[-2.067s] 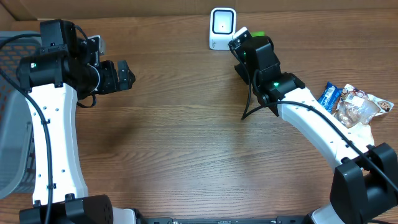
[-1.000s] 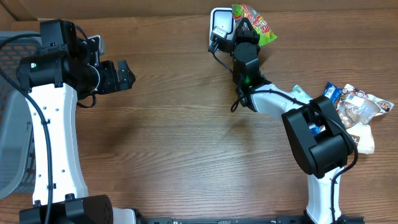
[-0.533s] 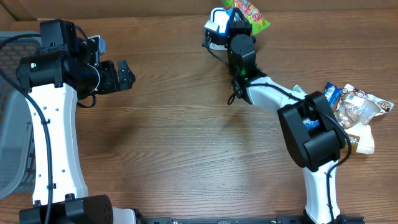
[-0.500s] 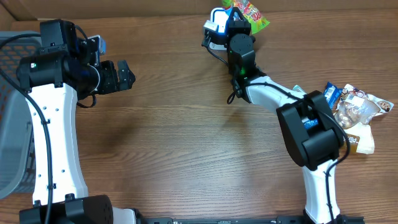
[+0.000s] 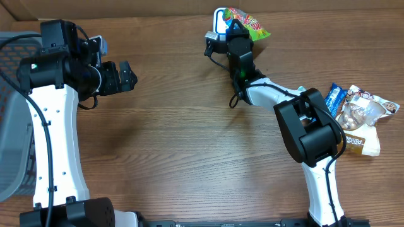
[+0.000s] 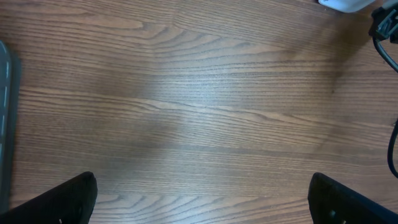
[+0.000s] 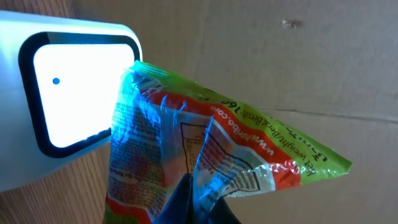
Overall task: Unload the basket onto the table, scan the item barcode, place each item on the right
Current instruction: 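Hold the candy bag against the scanner window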
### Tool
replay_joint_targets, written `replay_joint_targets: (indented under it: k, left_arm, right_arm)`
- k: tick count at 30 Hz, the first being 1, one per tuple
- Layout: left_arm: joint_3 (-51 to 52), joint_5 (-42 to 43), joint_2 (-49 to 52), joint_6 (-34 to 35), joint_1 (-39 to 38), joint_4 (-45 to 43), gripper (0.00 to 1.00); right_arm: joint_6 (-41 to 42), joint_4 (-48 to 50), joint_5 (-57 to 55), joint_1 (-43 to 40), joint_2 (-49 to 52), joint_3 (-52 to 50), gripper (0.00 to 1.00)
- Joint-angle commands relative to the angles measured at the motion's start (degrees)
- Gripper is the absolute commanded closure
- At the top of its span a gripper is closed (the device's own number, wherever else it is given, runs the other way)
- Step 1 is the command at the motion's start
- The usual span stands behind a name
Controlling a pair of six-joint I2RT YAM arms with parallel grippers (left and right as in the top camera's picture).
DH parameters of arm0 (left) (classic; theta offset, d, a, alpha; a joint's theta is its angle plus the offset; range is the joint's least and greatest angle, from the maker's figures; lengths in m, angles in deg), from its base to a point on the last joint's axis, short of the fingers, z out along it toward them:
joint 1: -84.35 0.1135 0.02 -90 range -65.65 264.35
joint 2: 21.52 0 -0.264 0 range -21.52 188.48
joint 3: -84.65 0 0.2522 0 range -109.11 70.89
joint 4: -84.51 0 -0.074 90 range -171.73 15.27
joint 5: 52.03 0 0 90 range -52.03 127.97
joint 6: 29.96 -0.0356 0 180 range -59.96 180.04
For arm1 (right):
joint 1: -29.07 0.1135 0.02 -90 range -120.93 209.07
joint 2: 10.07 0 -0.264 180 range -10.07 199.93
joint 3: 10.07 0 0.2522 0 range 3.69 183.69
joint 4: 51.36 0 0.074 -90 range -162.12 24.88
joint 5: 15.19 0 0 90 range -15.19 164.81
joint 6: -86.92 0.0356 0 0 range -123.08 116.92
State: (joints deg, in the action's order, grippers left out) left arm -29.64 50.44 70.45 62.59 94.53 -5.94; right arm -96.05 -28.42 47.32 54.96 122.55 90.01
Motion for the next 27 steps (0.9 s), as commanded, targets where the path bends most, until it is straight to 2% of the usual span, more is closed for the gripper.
replay_joint_targets:
  k: [1,8,12,16,27]
  left_arm:
    - [0.31,0.66,-0.20,-1.29,-0.11,0.02,0.00]
    - [0.31,0.66,-0.20,-1.29,-0.11,0.02,0.00]
    - [0.31,0.66,-0.20,-1.29,-0.11,0.02,0.00]
    - [0.31,0.66,-0.20,-1.29,-0.11,0.02,0.00]
    - [0.31,0.66,-0.20,-1.29,-0.11,0.02,0.01]
  right_arm:
    - [-2.75,-0.31,-1.31,-0.52,-0.79,2.23,0.96]
    - [-3.15,-0.81,-5.84,-0.50,-0.79,2.23,0.96]
    - [-3.43,-0.83,-5.88,-0.52,-0.79,2.23,0.96]
    - [-8.00,-0.81,-5.84,-0.50,-0.79,2.23,0.96]
    - [-9.14,1.57,-5.60,-0.44,-0.79,2.23,0.96]
